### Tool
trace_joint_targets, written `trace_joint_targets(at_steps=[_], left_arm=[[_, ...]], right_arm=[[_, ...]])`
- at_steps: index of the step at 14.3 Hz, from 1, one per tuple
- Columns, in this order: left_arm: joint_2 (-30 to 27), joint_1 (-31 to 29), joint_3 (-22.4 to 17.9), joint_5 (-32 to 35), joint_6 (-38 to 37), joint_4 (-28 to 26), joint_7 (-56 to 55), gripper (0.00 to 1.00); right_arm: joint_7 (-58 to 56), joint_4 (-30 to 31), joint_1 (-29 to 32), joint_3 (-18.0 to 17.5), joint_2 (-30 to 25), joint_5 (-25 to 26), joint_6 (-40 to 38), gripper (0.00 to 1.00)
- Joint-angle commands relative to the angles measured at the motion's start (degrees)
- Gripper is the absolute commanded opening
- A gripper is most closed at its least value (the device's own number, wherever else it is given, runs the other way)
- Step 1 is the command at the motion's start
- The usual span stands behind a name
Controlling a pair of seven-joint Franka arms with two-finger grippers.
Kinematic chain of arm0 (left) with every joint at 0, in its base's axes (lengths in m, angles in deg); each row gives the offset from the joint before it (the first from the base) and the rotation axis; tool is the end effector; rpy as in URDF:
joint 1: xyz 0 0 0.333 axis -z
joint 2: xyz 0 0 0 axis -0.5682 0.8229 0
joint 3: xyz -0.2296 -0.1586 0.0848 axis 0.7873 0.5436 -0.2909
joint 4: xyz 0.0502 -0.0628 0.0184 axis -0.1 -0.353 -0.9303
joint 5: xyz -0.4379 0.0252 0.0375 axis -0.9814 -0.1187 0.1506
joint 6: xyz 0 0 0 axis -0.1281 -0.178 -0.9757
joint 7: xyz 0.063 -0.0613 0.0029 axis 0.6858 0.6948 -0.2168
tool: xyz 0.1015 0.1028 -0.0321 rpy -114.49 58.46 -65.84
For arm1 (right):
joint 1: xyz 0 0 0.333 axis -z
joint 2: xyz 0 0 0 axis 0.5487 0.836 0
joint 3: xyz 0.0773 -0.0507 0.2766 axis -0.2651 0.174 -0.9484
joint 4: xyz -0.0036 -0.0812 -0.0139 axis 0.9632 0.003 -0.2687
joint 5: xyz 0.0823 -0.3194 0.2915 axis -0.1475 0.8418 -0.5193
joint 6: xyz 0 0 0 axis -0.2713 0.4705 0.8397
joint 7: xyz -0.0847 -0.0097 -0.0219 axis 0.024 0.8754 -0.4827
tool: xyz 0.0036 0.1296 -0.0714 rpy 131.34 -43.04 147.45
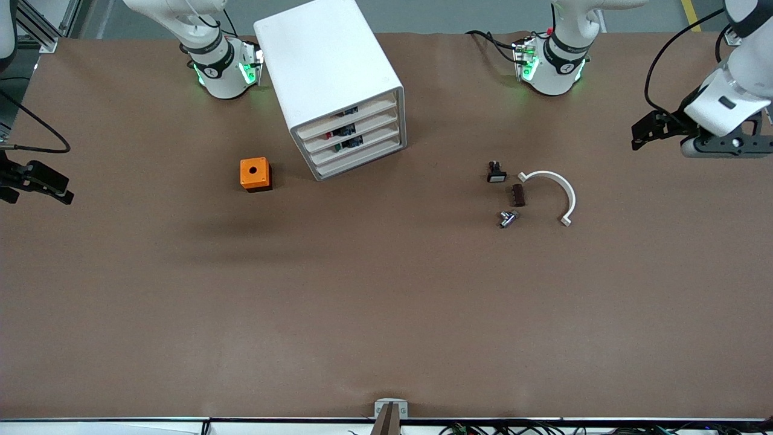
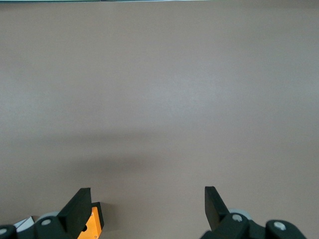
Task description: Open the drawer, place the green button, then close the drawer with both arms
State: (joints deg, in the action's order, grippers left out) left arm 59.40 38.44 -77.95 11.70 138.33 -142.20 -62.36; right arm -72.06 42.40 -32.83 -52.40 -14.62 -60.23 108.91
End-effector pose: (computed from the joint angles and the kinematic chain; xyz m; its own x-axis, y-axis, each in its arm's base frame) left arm 0.5391 -0.0190 0.4919 0.9986 -0.0525 0.0009 -0.0524 -0.9985 -0.0145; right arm 0.6358 -0.0668 0.5344 0.9959 -0.0251 0.0873 -0.0275 -0.9993 0.0258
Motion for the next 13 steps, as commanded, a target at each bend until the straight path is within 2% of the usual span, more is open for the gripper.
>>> trace_joint_targets(at_steps=[1, 5, 13], left_arm=[[0.5, 0.67, -0.29, 0.91, -0.5, 6.37, 0.14, 0.99], [4.89, 0.75, -0.12, 0.82, -4.88, 15.08, 0.14, 0.99], [6.13, 1.28, 0.23, 0.12, -7.26, 15.53, -0.48, 1.0]], right_arm=[[-0.21, -0.5, 0.52, 0.18, -0.35, -1.25, -0.14, 1.0], [-0.12, -0.85, 0.52, 0.18, -0.35, -1.16, -0.05, 1.0], [0.05, -0.85, 0.52, 0.18, -0.35, -1.16, -0.23, 1.0]])
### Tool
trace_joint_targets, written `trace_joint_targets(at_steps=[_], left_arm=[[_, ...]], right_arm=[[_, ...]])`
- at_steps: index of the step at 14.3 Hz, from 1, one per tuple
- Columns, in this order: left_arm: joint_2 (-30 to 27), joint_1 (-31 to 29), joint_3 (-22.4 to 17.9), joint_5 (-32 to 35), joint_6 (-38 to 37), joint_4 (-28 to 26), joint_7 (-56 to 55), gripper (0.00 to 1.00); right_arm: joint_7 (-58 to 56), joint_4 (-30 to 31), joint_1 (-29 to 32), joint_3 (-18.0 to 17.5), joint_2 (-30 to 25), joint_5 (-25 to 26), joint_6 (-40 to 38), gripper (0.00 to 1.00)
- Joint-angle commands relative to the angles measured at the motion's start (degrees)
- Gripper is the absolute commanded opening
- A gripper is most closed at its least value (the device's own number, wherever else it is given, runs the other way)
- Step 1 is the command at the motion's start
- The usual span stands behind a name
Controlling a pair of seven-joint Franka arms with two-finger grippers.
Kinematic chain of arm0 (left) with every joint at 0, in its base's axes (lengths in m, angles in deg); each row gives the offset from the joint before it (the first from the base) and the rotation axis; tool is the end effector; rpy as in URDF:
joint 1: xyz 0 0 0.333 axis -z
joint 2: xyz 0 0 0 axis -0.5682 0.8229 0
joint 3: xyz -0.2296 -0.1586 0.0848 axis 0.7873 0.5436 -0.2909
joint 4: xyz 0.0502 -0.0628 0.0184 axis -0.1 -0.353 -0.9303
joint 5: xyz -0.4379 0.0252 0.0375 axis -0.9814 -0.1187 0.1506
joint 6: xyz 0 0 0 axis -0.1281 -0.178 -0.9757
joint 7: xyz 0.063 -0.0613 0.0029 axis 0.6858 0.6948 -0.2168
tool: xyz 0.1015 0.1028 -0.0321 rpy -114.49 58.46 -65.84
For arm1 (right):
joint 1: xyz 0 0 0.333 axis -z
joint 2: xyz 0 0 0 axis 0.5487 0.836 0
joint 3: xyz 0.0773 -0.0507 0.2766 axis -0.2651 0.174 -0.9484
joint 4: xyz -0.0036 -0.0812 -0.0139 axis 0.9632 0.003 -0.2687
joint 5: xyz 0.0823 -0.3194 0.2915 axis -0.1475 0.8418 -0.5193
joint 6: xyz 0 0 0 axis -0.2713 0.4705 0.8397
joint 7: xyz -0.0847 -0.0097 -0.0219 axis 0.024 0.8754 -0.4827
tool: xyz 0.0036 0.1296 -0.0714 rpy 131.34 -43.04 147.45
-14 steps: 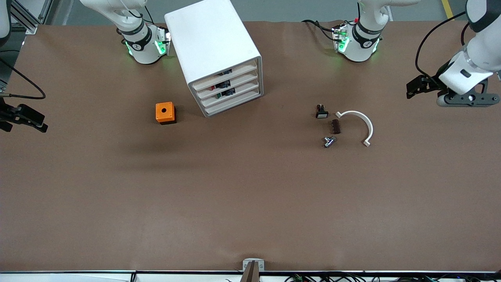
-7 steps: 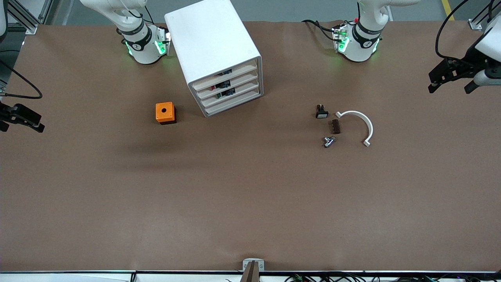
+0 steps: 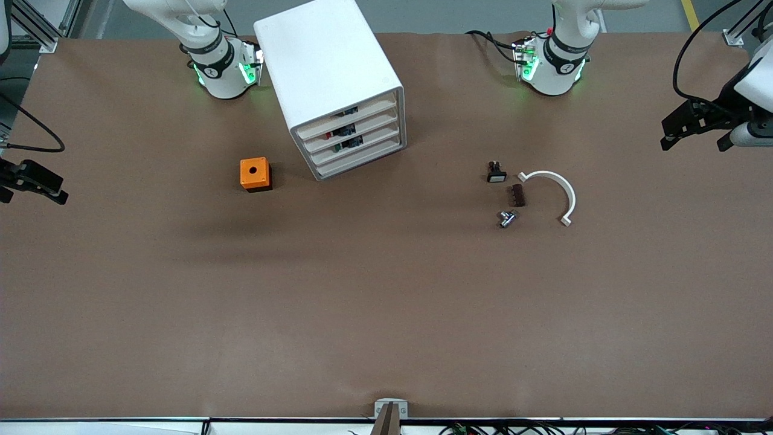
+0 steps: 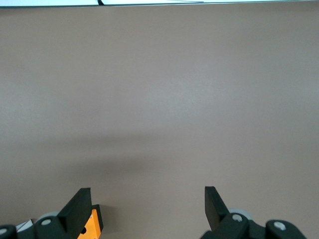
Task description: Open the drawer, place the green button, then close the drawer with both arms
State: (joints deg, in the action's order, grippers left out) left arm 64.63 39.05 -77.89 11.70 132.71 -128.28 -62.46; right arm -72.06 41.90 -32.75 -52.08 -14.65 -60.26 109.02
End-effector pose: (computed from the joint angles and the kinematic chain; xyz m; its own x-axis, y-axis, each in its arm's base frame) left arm 0.5685 -0.0265 0.5611 0.9967 -0.0596 0.0545 -0.0588 -0.9981 -0.0176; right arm 0.6362 -0.0712 0.5396 0.9946 -0.0319 0.0984 -0.0347 -0.9990 0.0264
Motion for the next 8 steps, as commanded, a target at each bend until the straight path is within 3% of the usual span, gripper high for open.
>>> trace_joint_targets(at_steps=[1, 8], left_arm=[[0.99, 0.85, 0.26, 0.03, -1.65, 1.79, -0.46, 1.0], [0.99, 0.76, 0.35, -1.02, -1.74, 2.14, -0.29, 1.0]], right_arm=[[0.05, -0.36, 0.44, -0.13, -0.32, -1.13, -0.34, 1.0], [0.13, -0.44, 0.7, -0.04, -0.32, -1.13, -0.43, 1.0]])
